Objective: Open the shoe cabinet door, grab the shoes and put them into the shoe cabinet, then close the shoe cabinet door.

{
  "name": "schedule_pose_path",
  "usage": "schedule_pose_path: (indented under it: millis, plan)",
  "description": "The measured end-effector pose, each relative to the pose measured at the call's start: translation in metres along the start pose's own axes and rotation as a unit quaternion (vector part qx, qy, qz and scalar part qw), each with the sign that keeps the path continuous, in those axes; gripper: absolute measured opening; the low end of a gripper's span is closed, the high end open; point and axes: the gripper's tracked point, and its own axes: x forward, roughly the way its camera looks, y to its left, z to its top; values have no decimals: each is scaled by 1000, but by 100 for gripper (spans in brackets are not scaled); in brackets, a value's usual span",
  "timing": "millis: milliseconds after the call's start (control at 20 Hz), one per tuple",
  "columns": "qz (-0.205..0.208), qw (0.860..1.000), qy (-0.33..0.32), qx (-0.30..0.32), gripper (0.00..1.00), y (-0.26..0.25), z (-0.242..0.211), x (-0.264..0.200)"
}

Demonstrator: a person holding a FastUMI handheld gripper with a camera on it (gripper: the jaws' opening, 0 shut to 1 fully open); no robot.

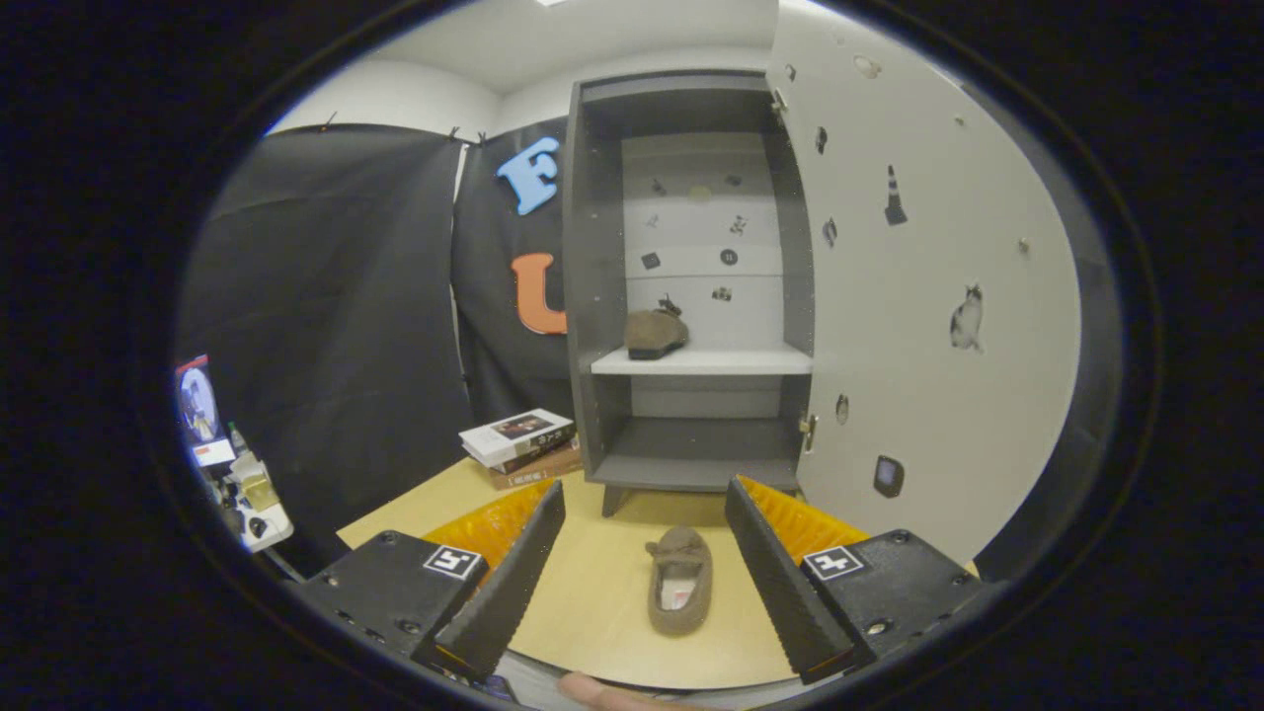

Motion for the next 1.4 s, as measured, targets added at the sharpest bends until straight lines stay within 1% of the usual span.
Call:
schedule_pose_path:
  millis: [200,250,400,550,700,800,850,950,1050,1150,1250,1400]
  plan:
    - [18,998,56,29,100,9,-55,48]
    - [23,997,66,23,100,12,-68,59]
    - [15,997,79,12,100,11,-96,89]
    - [-5,995,101,15,98,3,-131,121]
    - [-53,991,120,20,96,-20,-159,156]
    - [-77,988,134,22,86,-32,-179,171]
    - [-86,985,144,28,79,-39,-189,177]
    - [-72,980,178,51,65,-38,-211,191]
    - [-69,978,188,62,51,-48,-226,210]
    - [-51,979,175,86,23,-47,-224,214]
    - [-48,980,165,97,12,-48,-219,210]
    - [-62,984,136,92,11,-62,-199,203]
